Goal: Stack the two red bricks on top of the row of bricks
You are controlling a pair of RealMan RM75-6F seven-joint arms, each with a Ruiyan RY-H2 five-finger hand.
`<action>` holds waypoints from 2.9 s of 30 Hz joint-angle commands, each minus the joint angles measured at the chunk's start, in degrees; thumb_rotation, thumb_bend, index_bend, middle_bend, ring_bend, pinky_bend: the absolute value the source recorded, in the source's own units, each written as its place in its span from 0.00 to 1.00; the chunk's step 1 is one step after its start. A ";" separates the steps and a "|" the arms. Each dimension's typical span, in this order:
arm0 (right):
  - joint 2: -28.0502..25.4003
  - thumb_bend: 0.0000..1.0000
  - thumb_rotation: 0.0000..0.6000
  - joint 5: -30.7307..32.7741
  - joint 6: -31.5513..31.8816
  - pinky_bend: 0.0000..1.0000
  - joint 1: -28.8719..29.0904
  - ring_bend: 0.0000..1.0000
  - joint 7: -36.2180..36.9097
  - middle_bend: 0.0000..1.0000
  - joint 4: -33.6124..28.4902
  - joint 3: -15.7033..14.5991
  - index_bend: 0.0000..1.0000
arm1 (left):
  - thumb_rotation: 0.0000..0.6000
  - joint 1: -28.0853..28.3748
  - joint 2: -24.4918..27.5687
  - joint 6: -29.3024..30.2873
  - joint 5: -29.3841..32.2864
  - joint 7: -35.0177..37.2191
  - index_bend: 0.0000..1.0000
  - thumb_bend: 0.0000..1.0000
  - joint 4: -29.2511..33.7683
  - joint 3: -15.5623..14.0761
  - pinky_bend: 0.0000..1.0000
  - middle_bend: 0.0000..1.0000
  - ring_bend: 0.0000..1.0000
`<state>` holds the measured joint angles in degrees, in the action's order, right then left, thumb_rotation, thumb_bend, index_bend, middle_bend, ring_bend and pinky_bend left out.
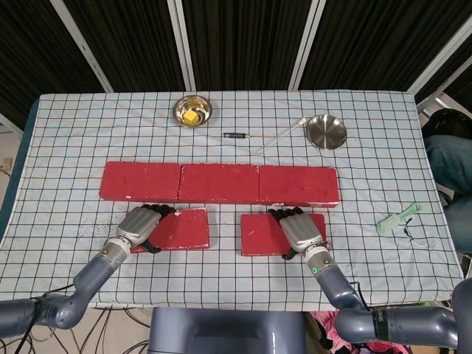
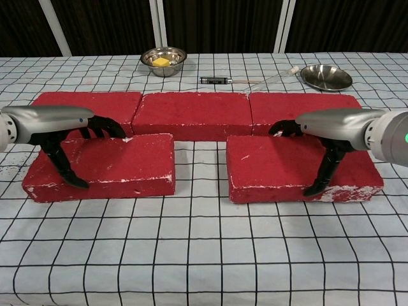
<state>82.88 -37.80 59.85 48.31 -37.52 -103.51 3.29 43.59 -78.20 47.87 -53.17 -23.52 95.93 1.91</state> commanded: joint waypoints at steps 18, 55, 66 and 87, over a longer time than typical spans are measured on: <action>-9.47 0.02 1.00 -3.32 5.68 0.11 -2.00 0.15 1.38 0.18 -10.09 2.15 0.10 | 1.00 -0.72 9.67 4.31 -3.81 1.49 0.19 0.30 10.15 2.04 0.31 0.25 0.17; -8.14 0.02 1.00 21.24 -26.71 0.11 23.48 0.15 4.49 0.18 23.25 5.36 0.10 | 1.00 13.64 1.66 -19.65 -12.71 24.29 0.22 0.30 -24.93 12.10 0.28 0.24 0.16; -6.12 0.02 1.00 25.45 -26.97 0.11 26.66 0.15 5.65 0.18 26.19 1.14 0.10 | 1.00 13.76 -0.97 -20.59 -20.62 34.57 0.23 0.30 -29.62 10.45 0.28 0.23 0.16; -2.58 0.02 1.00 23.47 -25.85 0.11 27.55 0.14 9.11 0.17 28.48 -0.12 0.10 | 1.00 16.18 -1.21 -23.15 -25.19 41.48 0.23 0.29 -32.11 7.92 0.25 0.22 0.14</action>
<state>80.19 -14.26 33.98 75.82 -28.49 -75.14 3.17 59.45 -79.31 25.13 -78.22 17.82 63.96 10.00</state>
